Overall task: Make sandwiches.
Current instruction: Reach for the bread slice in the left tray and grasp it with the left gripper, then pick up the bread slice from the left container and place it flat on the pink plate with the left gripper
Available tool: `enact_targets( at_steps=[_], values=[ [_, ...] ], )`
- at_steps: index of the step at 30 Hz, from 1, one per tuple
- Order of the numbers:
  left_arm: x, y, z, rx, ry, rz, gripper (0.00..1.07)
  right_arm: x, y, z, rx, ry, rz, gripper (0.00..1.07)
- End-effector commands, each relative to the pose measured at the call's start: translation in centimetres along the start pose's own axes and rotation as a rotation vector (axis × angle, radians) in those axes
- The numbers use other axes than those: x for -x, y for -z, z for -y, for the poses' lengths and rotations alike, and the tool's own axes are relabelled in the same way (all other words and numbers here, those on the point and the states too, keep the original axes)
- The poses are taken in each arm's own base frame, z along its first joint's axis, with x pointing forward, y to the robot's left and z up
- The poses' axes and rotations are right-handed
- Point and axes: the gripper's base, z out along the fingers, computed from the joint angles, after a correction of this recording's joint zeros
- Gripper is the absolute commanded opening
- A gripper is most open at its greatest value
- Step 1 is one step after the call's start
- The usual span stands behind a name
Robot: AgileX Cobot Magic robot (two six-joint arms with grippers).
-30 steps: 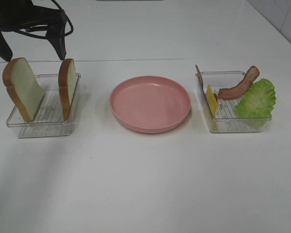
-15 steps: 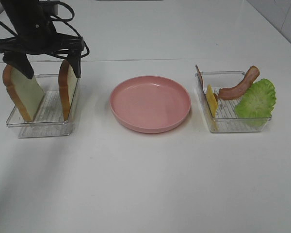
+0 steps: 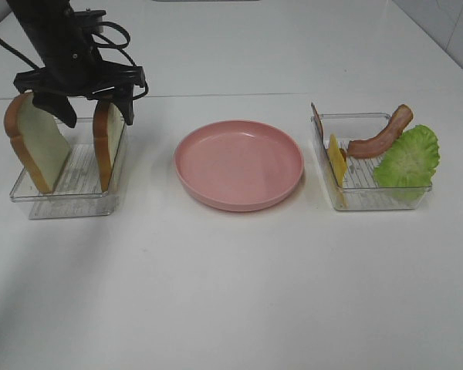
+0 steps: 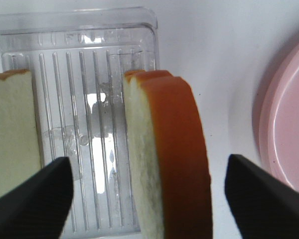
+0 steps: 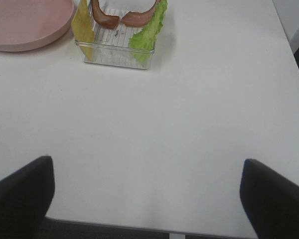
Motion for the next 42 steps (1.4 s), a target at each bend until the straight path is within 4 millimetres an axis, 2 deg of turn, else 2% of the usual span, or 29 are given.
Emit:
enact_targets(
  at_steps=[1,2,3,4,5,9,14,16,17,19,20,21,22,23,28,32,34,35,37,38,39,40,42],
  values=[
    [0.3,-0.1,0.4,-0.014,0.002,0.028,0.38,-0.3,0.3,0.0,-0.005,0.006,0.036,0.99],
    [0.3,-0.1,0.4,-0.015,0.002,0.034,0.21,-0.3,0.3,0.0,-0.005,0.006,0.036,0.99],
    [0.3,-0.1,0.4,-0.015,0.002,0.034,0.21,-0.3,0.3,0.0,-0.005,0.006,0.036,0.99],
    [0.3,-0.1,0.4,-0.015,0.002,0.034,0.14,-0.3,0.3,0.0,-0.005,0.006,0.036,0.99],
    [0.2,-0.1,0.4,-0.011,0.0,0.027,0.0,-0.3,0.3,0.0,-0.005,0.006,0.036,0.99],
    [0.0,-0.1,0.2,0.011,-0.006,-0.005,0.0,-0.3,0.3,0.0,-0.005,0.006,0.036,0.99],
    [-0.2,1.4,-0.1,0.047,0.014,-0.038,0.0,-0.3,0.3,0.0,-0.005,0.006,0.036,0.99],
    [0.2,3.4,0.1,0.05,0.026,-0.037,0.0,-0.3,0.3,0.0,-0.005,0.006,0.036,0.99],
    [0.2,3.4,0.1,0.05,0.026,-0.037,0.0,-0.3,0.3,0.0,-0.005,0.006,0.036,0.99],
    [1.0,6.1,0.4,0.038,0.028,-0.006,0.0,-0.3,0.3,0.0,-0.003,0.004,0.036,0.99],
    [1.0,6.1,0.4,0.038,0.028,-0.006,0.0,-0.3,0.3,0.0,-0.003,0.004,0.036,0.99],
    [1.5,8.0,0.6,0.026,0.029,0.02,0.0,-0.3,0.3,0.0,-0.003,0.004,0.036,0.99],
    [1.5,8.0,0.6,0.026,0.029,0.02,0.0,-0.3,0.3,0.0,-0.003,0.004,0.036,0.99],
    [1.9,9.5,0.9,0.008,0.03,0.043,0.0,-0.3,0.3,0.0,-0.003,0.004,0.036,0.99],
    [3.0,12.1,2.0,-0.103,0.04,0.126,0.0,-0.3,0.3,0.0,-0.003,0.004,0.036,0.99],
    [3.2,12.2,3.0,-0.213,0.013,0.153,0.0,-0.3,0.3,0.0,-0.003,0.004,0.036,0.99],
    [3.3,11.3,4.2,-0.337,-0.033,0.131,0.0,-0.3,0.3,0.0,-0.003,0.004,0.036,0.99],
    [3.3,11.3,4.2,-0.337,-0.033,0.131,0.0,-0.3,0.3,0.0,-0.003,0.004,0.036,0.99],
    [3.2,9.8,5.3,-0.449,-0.077,0.092,0.0,-0.3,0.3,0.0,-0.003,0.004,0.036,0.99],
    [3.2,9.8,5.3,-0.449,-0.077,0.092,0.0,-0.3,0.3,0.0,-0.003,0.004,0.036,0.99],
    [3.2,8.3,5.8,-0.512,-0.087,0.059,0.0,-0.3,0.3,0.0,-0.003,0.004,0.036,0.99],
    [3.2,8.3,5.8,-0.512,-0.087,0.059,0.0,-0.3,0.3,0.0,-0.003,0.004,0.036,0.99],
    [3.2,6.1,6.5,-0.598,-0.088,0.012,0.0,-0.3,0.3,0.0,-0.003,0.004,0.036,0.99]
  ],
)
